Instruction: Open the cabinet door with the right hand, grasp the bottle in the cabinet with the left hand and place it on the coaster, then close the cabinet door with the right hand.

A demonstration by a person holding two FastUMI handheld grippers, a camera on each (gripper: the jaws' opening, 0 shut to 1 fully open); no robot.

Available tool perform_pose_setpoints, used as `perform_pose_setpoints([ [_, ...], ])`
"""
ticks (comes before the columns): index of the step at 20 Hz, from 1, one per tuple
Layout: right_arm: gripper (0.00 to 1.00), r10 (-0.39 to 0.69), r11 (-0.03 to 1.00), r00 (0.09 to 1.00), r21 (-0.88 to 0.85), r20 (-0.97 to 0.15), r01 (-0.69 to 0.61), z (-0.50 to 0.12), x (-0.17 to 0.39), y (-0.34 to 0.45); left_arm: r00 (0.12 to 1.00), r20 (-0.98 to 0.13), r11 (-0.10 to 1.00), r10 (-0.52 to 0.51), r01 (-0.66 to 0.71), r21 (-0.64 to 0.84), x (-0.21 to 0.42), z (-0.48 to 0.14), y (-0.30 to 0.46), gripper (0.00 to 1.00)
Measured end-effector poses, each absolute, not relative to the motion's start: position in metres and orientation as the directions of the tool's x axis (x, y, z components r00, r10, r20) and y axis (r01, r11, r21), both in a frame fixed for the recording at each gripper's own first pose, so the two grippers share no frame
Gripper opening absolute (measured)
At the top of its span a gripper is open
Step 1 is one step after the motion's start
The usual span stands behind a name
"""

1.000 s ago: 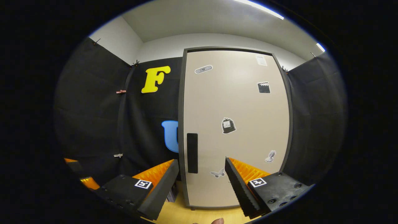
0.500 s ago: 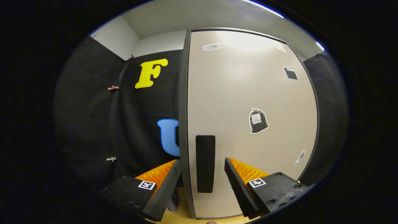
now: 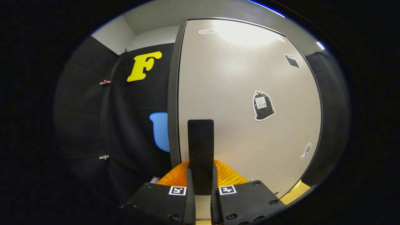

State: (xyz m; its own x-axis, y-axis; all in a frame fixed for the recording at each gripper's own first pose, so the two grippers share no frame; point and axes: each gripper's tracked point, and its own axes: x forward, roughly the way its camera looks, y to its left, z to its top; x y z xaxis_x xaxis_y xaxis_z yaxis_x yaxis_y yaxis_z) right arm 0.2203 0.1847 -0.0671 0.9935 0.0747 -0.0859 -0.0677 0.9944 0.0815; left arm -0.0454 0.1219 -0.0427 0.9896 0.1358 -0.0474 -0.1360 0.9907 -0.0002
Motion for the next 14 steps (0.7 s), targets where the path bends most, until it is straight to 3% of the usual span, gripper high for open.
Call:
perform_pose_setpoints([
  [1, 0.15, 0.095, 0.991, 0.991, 0.099, -0.097, -0.085, -0.067, 0.219, 0.185, 0.990, -0.048, 0.991, 0.134, -0.134, -0.002, -0.046, -0.042, 0.120, 0.98],
  [14, 0.15, 0.276, 0.955, 0.954, 0.143, -0.113, -0.259, -0.047, 0.123, 0.172, 0.996, -0.038, 0.997, 0.077, -0.078, -0.010, -0.057, -0.033, 0.077, 0.98],
])
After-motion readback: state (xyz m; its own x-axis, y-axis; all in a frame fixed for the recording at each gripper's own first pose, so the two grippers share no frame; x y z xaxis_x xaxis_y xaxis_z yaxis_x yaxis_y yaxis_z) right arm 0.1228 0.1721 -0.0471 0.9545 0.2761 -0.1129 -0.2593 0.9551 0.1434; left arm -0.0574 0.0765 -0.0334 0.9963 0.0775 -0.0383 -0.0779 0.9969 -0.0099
